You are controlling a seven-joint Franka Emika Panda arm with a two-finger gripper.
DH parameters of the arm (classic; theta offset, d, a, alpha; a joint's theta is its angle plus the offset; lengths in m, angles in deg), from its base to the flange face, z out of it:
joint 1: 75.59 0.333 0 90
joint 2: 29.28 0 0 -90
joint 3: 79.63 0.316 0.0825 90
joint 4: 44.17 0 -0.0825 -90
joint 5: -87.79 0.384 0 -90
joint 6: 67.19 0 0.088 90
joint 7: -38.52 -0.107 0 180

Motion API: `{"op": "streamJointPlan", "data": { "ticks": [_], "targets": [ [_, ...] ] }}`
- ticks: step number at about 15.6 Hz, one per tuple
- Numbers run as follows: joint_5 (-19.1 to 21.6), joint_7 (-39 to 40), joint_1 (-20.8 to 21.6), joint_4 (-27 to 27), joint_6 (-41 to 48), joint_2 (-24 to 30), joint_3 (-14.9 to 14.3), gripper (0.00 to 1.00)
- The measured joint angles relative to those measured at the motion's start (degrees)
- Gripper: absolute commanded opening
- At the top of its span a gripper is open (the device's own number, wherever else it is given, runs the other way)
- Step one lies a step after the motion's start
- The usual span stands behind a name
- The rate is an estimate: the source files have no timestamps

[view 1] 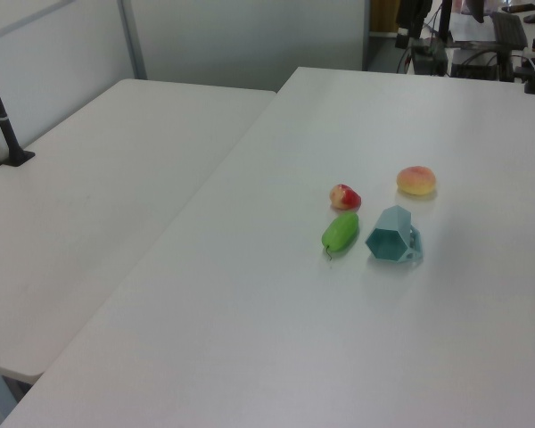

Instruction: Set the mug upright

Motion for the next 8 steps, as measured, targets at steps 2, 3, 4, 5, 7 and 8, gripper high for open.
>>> {"op": "streamJointPlan", "data": {
  "ticks": [2, 3, 4, 5, 7, 8],
  "targets": [
    [0.0, 0.0, 1.0, 0.0, 0.1, 0.0, 0.7, 1.0],
    [0.0, -0.1, 1.5, -0.1, 0.3, 0.0, 1.9, 1.0],
    [-0.2, -0.8, 1.7, -0.5, 0.7, 0.0, 3.7, 1.0],
    [-1.1, -2.1, 2.0, -1.1, 0.9, 0.0, 5.7, 1.0],
    [-3.6, -5.1, 2.4, -3.1, 0.9, 0.0, 10.1, 1.0],
    [-4.6, -6.2, 2.6, -4.3, 0.9, 0.0, 12.0, 1.0]
  ]
}}
